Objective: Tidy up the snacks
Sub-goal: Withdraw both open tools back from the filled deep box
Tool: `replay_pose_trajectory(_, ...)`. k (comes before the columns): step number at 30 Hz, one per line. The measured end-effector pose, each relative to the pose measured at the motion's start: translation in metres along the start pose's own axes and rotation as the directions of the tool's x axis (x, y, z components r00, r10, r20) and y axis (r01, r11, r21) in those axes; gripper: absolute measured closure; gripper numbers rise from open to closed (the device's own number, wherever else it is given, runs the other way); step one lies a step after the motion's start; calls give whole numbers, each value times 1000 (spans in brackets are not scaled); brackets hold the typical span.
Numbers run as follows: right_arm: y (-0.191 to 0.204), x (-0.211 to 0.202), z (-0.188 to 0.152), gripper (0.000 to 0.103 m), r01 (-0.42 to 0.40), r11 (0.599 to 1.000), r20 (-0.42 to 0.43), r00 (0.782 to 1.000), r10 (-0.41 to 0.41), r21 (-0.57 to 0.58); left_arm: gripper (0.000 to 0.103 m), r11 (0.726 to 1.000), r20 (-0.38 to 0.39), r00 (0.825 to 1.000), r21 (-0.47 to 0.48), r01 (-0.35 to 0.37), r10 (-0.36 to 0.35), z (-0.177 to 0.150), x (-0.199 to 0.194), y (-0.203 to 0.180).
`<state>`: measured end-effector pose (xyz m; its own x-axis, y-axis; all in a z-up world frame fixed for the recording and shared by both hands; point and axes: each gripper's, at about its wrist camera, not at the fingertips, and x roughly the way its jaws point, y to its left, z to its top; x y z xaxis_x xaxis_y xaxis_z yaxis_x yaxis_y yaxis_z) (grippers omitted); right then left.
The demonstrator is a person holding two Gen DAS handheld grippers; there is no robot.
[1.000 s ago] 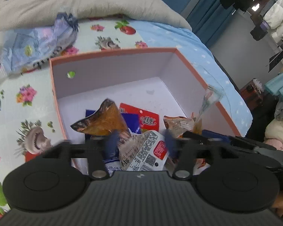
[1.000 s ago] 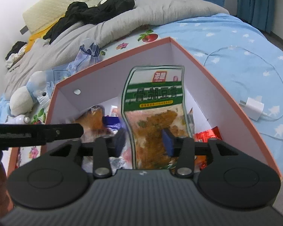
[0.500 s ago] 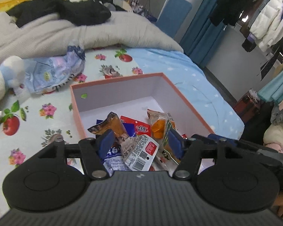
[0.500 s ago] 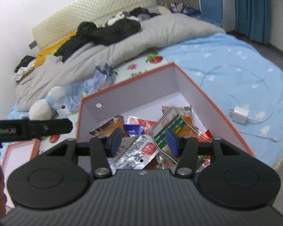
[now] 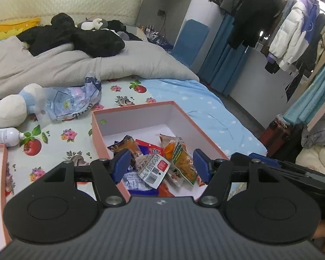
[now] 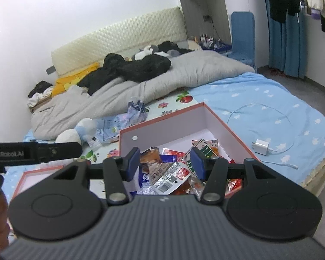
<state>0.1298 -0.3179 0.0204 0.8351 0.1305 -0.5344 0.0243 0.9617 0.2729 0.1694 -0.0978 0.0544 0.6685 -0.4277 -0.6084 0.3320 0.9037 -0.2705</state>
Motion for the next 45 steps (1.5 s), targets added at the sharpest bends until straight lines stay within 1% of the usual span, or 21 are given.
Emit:
replay_pose_trajectory(6, 10, -33, -17, 49, -3, 1000, 24, 1000, 4, -10, 34, 1000, 43, 999, -3, 6, -5, -25, -41, -6)
replay_pose_trajectory(10, 15, -53, -33, 49, -18, 1000, 27, 999, 19, -17, 34, 1000, 67, 998, -3, -16, 16, -43, -63, -10)
replay_pose_trajectory(15, 18, -69, -49, 49, -37, 998, 28, 999, 39, -44, 34, 999, 67, 997, 7, -34, 33, -68, -82, -19)
replay_pose_trajectory(17, 15, -74, -56, 49, -30, 998, 28, 999, 31, -49, 34, 998, 64, 997, 32, -50, 47, -77, -87, -25)
replay_pose_trajectory(18, 14, -76, -59, 49, -39, 998, 20, 999, 40, -44, 34, 997, 68, 996, 43, -59, 56, -81, -90, -27)
replay_pose_trajectory(20, 14, -80, -65, 49, -52, 997, 9, 999, 52, -52, 34, 997, 68, 996, 46, -64, 60, -87, -93, -30)
replay_pose_trajectory(22, 14, -82, -71, 49, -39, 998, 7, 999, 39, -52, 34, 997, 63, 997, 47, -57, 54, -93, -95, -32)
replay_pose_trajectory(25, 9, -80, -79, 49, -34, 999, 0, 999, 34, -20, 34, 995, 66, 996, 72, -71, 67, -99, -96, -37)
replay_pose_trajectory(28, 11, -76, -84, 49, -20, 998, 2, 1000, 20, -62, 34, 995, 75, 995, 75, -70, 64, -102, -95, -38)
replay_pose_trajectory(31, 10, -74, -82, 49, -20, 998, 3, 1000, 20, -53, 34, 996, 88, 994, 59, -67, 61, -99, -92, -35)
replay_pose_trajectory(33, 11, -76, -78, 49, -14, 998, 21, 1000, 16, -65, 34, 997, 94, 994, 41, -61, 57, -97, -91, -32)
replay_pose_trajectory(36, 12, -77, -73, 49, -32, 998, 32, 999, 34, -62, 34, 997, 97, 994, 35, -63, 60, -95, -89, -29)
replay_pose_trajectory(45, 13, -73, -74, 49, -36, 998, 25, 999, 38, -58, 33, 998, 69, 996, 27, -63, 61, -99, -81, -26)
